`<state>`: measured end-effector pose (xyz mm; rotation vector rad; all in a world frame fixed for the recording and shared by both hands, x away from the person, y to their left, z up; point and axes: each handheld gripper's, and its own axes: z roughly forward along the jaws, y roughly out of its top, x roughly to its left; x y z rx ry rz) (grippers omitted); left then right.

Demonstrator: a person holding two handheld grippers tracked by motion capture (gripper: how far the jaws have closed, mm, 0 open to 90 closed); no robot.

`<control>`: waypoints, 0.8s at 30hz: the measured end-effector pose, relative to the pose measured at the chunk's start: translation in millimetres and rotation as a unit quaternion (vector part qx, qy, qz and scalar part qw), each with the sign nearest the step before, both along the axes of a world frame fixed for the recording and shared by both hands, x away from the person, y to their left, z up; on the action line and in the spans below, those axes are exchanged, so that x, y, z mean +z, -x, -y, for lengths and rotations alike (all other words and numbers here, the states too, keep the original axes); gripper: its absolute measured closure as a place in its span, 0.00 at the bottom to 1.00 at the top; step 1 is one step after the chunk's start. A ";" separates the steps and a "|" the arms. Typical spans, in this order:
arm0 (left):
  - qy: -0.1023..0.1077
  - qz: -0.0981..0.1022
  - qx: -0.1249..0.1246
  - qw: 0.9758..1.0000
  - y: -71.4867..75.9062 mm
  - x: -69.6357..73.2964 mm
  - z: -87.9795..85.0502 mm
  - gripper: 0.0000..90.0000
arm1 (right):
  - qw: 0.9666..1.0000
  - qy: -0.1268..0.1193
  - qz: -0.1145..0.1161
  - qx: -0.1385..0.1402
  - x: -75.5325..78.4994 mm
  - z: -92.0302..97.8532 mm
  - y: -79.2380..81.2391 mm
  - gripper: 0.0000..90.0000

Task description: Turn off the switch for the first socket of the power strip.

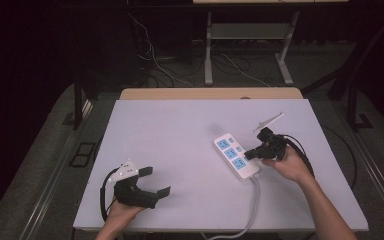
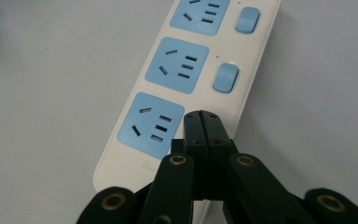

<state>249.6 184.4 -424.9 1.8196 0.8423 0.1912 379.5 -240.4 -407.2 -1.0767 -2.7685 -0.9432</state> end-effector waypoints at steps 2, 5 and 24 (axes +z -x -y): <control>0.000 0.000 -0.002 1.000 0.0 0.0 0.3 0.00 | 1.000 0.007 0.004 0.007 0.9 -2.0 0.9 1.00; -0.001 0.000 -0.002 1.000 0.3 0.0 0.4 0.00 | 1.000 0.006 0.002 0.011 1.9 -3.8 1.8 1.00; 0.001 -0.001 0.000 1.000 0.8 0.2 0.0 0.00 | 0.999 -0.029 0.014 -0.005 17.9 12.5 4.6 1.00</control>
